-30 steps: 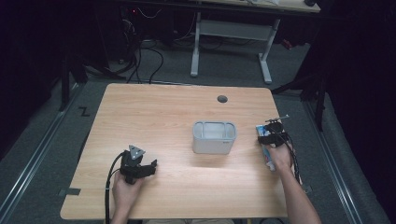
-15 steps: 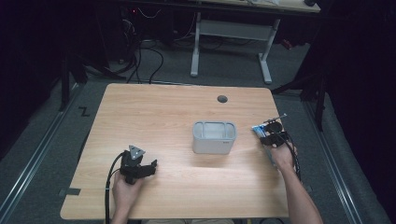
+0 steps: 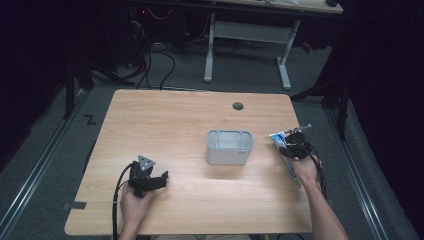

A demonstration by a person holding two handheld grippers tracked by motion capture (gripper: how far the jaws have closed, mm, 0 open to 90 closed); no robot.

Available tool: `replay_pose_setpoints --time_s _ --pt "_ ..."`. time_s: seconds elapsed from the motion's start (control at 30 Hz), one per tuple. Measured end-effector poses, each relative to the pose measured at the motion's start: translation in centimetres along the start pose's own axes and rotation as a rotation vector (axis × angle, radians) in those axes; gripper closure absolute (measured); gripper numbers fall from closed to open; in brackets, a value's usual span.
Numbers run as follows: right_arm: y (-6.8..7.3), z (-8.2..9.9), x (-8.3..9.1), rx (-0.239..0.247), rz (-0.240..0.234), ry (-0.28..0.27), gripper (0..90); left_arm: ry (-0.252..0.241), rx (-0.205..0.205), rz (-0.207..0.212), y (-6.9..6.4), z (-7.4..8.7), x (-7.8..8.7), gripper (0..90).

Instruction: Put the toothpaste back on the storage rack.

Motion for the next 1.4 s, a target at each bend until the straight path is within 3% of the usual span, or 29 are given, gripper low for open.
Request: replay_pose_setpoints --time_s 0.13,0.53,0.83,1.4 --pt "0.1 -0.3 0.8 -0.027 -0.044 -0.039 73.1 0.000 0.001 0.000 0.0 0.0 0.0 21.7" --pt "0.9 -1.0 3.9 -0.013 -0.073 -0.189 74.2 0.000 0.000 0.000 0.0 0.0 0.0 21.7" --pt "2.3 -1.4 5.5 0.017 -0.142 -0.232 74.5 0.000 0.001 0.000 0.0 0.0 0.0 21.7" --pt "4.6 -2.5 8.9 0.014 -0.277 -0.363 74.5 0.000 0.000 0.000 0.0 0.0 0.0 21.7"
Point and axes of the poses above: each handheld gripper's, and its own axes: x roughly backward along the jaws, z roughly out of its underside, y roughly to its left, the point moved 9 cm from there along -x, roughly forward along the jaws, and after that the axes turned 2 degrees about -y, right-handed, at the moved point
